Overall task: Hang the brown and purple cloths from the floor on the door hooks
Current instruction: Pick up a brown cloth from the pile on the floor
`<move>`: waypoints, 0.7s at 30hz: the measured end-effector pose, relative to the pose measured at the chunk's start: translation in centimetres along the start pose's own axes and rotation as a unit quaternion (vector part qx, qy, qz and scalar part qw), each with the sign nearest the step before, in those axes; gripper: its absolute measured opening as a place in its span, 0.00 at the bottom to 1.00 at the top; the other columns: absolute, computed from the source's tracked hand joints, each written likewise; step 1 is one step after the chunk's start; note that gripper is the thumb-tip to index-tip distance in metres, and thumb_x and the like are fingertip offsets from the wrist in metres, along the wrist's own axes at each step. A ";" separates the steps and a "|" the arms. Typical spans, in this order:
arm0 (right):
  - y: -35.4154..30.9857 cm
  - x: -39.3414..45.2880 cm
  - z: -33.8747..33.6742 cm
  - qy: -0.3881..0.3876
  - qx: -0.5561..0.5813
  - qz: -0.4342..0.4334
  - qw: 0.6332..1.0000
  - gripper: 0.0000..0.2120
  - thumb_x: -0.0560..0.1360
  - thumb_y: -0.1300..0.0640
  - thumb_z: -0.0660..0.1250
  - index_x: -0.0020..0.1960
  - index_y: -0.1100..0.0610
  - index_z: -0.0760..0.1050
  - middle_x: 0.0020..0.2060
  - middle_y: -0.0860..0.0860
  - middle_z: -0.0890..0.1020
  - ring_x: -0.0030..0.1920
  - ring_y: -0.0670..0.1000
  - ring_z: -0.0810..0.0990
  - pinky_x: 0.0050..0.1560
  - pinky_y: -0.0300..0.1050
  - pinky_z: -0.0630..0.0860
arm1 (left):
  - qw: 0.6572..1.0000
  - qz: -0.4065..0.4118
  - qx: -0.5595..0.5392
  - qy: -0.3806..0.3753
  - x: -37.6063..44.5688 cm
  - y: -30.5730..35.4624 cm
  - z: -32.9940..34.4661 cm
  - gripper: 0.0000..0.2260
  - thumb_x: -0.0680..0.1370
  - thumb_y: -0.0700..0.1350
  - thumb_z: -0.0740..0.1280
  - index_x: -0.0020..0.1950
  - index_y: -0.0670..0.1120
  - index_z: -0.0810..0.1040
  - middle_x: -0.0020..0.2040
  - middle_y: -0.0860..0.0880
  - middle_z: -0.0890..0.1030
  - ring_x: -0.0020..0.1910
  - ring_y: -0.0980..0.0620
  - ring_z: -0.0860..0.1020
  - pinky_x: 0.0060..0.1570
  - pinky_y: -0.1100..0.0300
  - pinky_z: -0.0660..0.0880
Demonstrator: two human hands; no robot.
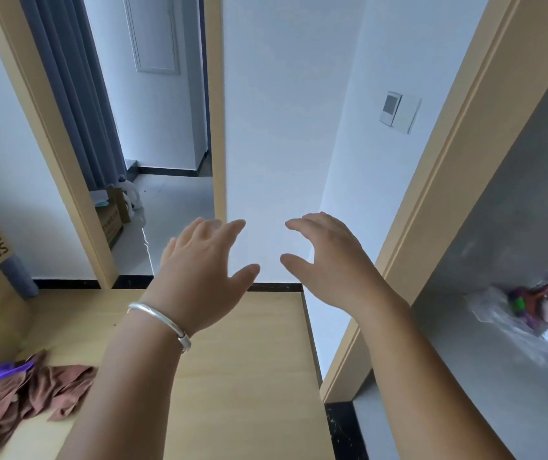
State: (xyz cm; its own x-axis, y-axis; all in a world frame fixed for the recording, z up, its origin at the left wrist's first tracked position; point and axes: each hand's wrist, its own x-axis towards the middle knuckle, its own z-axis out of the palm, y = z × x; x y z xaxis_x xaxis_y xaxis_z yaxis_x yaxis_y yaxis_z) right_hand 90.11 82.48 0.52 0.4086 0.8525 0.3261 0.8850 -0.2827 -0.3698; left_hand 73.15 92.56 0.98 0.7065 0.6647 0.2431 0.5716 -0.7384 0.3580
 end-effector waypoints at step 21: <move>6.3 28.8 10.8 -0.057 0.055 -0.090 0.993 0.24 0.76 0.47 0.65 0.71 0.48 0.67 0.68 0.45 0.69 0.70 0.45 0.61 0.71 0.48 0.60 | 0.995 -0.093 0.029 0.019 24.7 -10.4 3.8 0.30 0.78 0.60 0.60 0.77 0.57 0.54 0.76 0.52 0.60 0.77 0.50 0.51 0.74 0.44 0.55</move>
State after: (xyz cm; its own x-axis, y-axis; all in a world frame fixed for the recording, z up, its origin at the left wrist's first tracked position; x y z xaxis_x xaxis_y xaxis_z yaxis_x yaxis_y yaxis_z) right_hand 105.01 110.01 -1.85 0.2126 0.9305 0.2982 0.9092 -0.0767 -0.4092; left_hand 86.25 116.24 -0.20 0.5707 0.7931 0.2128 0.7145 -0.6073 0.3473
